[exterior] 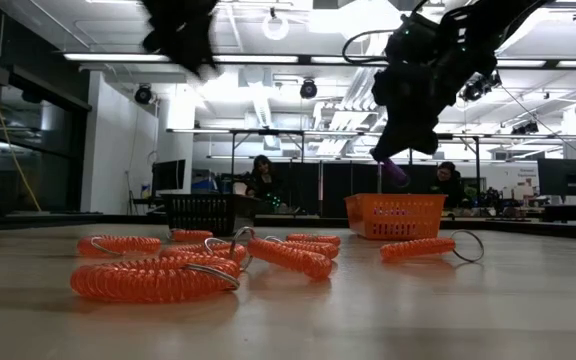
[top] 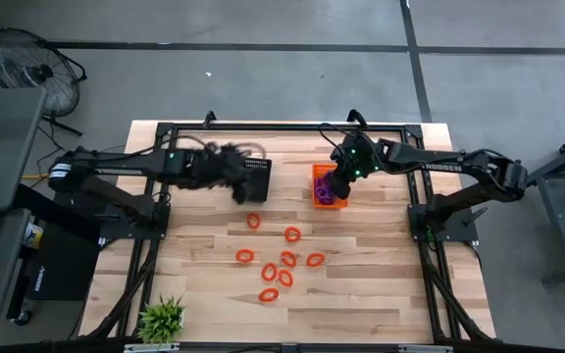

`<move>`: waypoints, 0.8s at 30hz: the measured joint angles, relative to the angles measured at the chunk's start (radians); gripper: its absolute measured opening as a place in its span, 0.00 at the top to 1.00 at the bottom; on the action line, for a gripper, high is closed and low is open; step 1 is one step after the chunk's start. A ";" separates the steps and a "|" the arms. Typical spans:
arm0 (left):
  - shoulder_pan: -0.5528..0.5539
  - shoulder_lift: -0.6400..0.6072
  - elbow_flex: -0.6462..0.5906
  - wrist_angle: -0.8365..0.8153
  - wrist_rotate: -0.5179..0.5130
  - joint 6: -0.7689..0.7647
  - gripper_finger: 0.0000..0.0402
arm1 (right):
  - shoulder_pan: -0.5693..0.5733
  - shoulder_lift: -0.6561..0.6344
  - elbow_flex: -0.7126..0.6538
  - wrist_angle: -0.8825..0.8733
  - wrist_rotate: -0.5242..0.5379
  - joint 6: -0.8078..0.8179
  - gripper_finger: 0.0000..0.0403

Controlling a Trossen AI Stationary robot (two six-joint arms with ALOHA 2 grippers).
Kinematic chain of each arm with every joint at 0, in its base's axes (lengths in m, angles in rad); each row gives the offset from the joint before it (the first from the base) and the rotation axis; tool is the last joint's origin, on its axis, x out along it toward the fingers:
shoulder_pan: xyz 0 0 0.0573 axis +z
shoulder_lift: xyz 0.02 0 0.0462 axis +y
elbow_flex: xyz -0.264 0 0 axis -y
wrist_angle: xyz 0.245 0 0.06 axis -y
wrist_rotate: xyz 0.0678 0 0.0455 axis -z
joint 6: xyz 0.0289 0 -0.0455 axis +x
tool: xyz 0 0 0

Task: Sort spring keychains into baskets
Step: Put the violet spring keychain into the orange basket

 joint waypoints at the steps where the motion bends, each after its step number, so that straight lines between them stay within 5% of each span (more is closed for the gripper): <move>1: -0.003 -0.022 -0.038 0.016 0.008 -0.013 0.46 | 0.001 0.001 0.000 -0.008 0.000 0.000 0.98; 3: -0.023 -0.054 -0.090 0.176 0.023 -0.046 0.46 | 0.002 0.005 0.000 -0.031 -0.010 -0.008 0.96; 11: -0.061 -0.146 -0.191 0.265 0.025 -0.090 0.46 | 0.016 0.025 -0.001 -0.053 -0.051 -0.036 0.94; 24: -0.066 -0.145 -0.187 0.296 0.077 -0.099 0.46 | 0.029 0.025 -0.001 -0.092 -0.025 -0.071 0.63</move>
